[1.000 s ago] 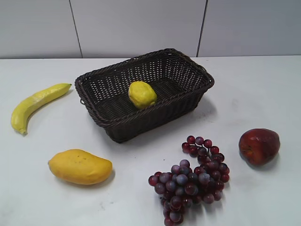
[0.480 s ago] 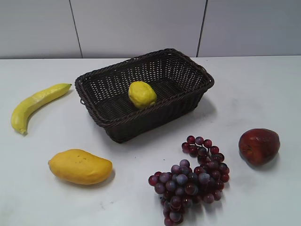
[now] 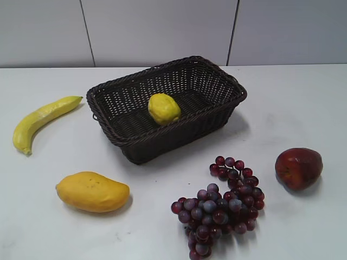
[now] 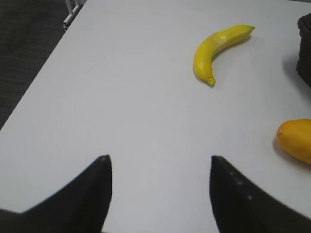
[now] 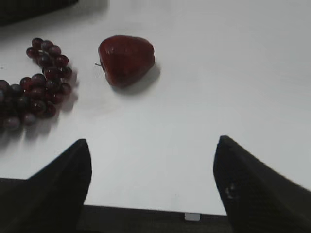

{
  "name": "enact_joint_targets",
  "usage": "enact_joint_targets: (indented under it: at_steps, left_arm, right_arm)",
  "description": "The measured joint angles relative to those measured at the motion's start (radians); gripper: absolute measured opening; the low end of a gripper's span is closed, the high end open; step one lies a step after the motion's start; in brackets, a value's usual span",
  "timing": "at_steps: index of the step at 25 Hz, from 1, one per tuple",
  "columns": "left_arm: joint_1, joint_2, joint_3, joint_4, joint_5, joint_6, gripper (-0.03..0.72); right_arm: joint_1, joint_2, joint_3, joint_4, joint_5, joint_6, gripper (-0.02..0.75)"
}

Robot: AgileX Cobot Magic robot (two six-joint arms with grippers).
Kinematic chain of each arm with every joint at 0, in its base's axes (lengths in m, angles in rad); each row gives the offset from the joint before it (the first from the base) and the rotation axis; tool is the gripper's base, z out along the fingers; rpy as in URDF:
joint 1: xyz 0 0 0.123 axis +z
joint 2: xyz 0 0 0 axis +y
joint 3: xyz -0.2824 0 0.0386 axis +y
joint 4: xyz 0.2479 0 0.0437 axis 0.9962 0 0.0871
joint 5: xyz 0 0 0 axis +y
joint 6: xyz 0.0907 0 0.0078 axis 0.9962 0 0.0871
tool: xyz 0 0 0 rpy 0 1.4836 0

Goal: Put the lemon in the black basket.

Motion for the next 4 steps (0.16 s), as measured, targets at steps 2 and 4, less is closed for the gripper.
enact_joint_targets:
  at_steps: [2, 4]
  left_arm:
    - [0.0, 0.0, 0.0, 0.0, 0.0, 0.0, 0.472]
    - [0.0, 0.0, 0.0, 0.0, 0.0, 0.0, 0.472]
  right_arm:
    - [0.0, -0.057, 0.0, 0.0, 0.0, 0.0, 0.592]
    - [0.0, -0.102, 0.0, 0.0, 0.0, 0.0, 0.592]
